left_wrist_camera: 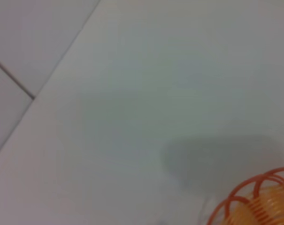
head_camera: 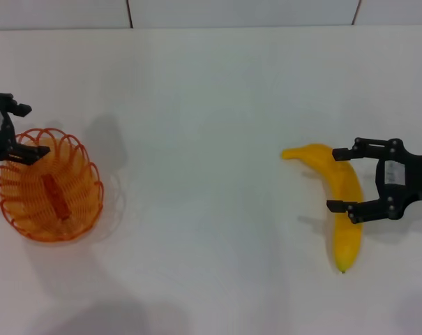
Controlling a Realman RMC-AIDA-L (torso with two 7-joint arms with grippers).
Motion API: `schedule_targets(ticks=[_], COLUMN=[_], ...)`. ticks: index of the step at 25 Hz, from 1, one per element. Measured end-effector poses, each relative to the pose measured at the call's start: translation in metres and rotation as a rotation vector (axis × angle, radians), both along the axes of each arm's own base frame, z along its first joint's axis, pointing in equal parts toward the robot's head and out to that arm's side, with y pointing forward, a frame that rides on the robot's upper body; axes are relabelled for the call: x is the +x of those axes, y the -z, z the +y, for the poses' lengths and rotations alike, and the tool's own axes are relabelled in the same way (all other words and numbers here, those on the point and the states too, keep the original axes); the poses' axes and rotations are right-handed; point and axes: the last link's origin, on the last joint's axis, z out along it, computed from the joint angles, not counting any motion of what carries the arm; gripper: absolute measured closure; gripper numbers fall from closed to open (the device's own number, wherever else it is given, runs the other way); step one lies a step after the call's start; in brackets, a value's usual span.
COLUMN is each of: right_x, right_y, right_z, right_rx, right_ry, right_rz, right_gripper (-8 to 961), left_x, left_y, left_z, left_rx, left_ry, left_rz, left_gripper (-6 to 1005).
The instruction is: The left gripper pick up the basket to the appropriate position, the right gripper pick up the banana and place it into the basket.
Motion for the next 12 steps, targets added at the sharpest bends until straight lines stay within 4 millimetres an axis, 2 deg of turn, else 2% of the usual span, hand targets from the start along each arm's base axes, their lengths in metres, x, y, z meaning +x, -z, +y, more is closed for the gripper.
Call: schedule_targets(ticks=[12], right_x=[-0.0002], right_y=[0.0004], right_z=[0.0004], right_rx=[-0.003], right_ry=[0.006], right_rz=[-0.001], right_gripper=[63], left_x=[0.001], left_y=[0.0103], left_z=[0.0063], left_rx=[-0.007], left_ry=[0.011], left_rz=[0.005], left_gripper=[216])
